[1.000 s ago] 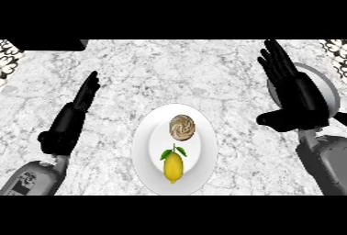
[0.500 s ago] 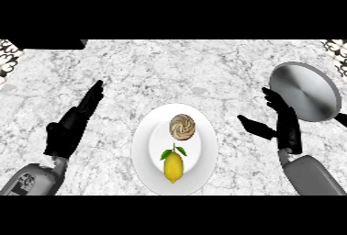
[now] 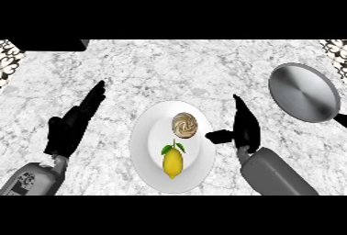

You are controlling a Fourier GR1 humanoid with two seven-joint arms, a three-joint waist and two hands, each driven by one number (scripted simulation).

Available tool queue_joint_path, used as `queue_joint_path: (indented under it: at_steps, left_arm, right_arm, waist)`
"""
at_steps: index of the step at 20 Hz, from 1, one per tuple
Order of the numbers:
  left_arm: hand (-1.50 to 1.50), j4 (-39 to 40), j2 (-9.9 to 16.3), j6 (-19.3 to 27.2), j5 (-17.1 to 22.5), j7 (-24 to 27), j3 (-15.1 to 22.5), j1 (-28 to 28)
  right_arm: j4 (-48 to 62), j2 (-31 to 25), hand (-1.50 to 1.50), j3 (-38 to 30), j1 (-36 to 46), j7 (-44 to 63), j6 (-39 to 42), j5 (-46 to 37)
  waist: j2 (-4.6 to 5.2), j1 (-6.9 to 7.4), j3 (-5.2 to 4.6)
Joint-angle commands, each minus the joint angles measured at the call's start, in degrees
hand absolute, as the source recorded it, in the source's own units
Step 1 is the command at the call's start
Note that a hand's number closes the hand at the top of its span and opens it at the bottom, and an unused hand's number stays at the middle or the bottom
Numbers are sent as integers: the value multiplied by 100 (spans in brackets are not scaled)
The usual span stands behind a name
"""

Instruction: Pick the cupcake from the plate and place it in the pan

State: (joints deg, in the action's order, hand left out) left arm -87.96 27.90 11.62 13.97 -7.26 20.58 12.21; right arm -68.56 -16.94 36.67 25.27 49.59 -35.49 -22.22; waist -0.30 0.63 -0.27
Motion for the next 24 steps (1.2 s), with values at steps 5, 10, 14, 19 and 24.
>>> queue_joint_path:
  at_steps: [5, 10, 14, 19, 24]
  left_arm:
    - [0, -130, 75, -147, 10, -54, -50, -21]
    - [0, -24, -122, -83, -81, -202, 23, 225]
    - [0, -22, -119, -145, -69, 11, -50, -50]
    - [0, 230, -59, -276, -95, 171, -259, 98]
    - [0, -249, -262, -75, -208, -226, -37, -123]
  right_arm:
    - [179, 159, -150, -1, 1556, 2204, 2835, 795]
    - [730, 747, -150, -182, 2175, 2724, 3751, 1690]
    - [1289, 1100, -150, -365, 2588, 2924, 3932, 2092]
    - [1929, 1371, -150, -189, 2993, 3170, 3978, 1991]
    - [2359, 1457, -150, -283, 3206, 3172, 4108, 2061]
  waist:
    - [17, 154, 6]
    - [59, 109, 16]
    - [46, 109, 18]
    - [39, 14, 16]
    - [9, 5, 24]
